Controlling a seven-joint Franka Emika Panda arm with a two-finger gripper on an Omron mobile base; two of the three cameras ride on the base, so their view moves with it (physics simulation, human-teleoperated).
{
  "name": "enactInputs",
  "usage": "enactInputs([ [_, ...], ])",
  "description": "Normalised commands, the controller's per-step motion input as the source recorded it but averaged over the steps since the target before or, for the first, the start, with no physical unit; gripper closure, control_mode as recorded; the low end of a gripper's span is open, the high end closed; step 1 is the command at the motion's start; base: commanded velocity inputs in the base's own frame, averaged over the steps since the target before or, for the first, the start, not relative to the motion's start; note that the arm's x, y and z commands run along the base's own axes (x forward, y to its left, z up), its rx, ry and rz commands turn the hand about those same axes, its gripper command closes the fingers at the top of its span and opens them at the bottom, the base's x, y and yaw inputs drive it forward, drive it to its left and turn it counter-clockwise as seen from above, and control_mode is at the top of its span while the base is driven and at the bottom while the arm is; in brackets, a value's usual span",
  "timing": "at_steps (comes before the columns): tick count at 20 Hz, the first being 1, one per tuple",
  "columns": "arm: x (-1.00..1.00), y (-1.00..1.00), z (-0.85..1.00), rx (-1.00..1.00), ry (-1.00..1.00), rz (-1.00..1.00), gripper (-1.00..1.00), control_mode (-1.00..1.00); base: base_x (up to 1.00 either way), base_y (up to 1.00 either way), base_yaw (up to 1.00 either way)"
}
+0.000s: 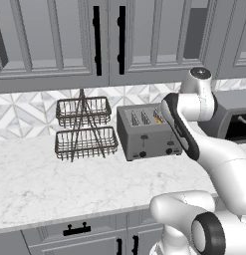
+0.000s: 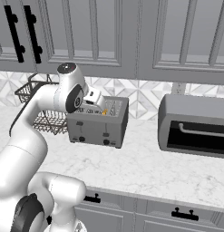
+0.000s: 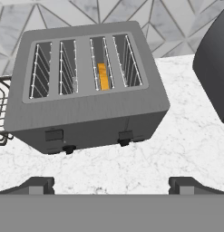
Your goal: Start the toaster. Once the lever pops up, take the bread to the plate on the dining counter.
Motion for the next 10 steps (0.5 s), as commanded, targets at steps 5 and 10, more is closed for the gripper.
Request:
enactInputs([
  [5,0.0,0.0,0.0,0.0,0.0,0.0,-1.0,-1.0,0.0,0.0,0.0],
  [10,0.0,0.0,0.0,0.0,0.0,0.0,-1.0,-1.0,0.0,0.0,0.0],
])
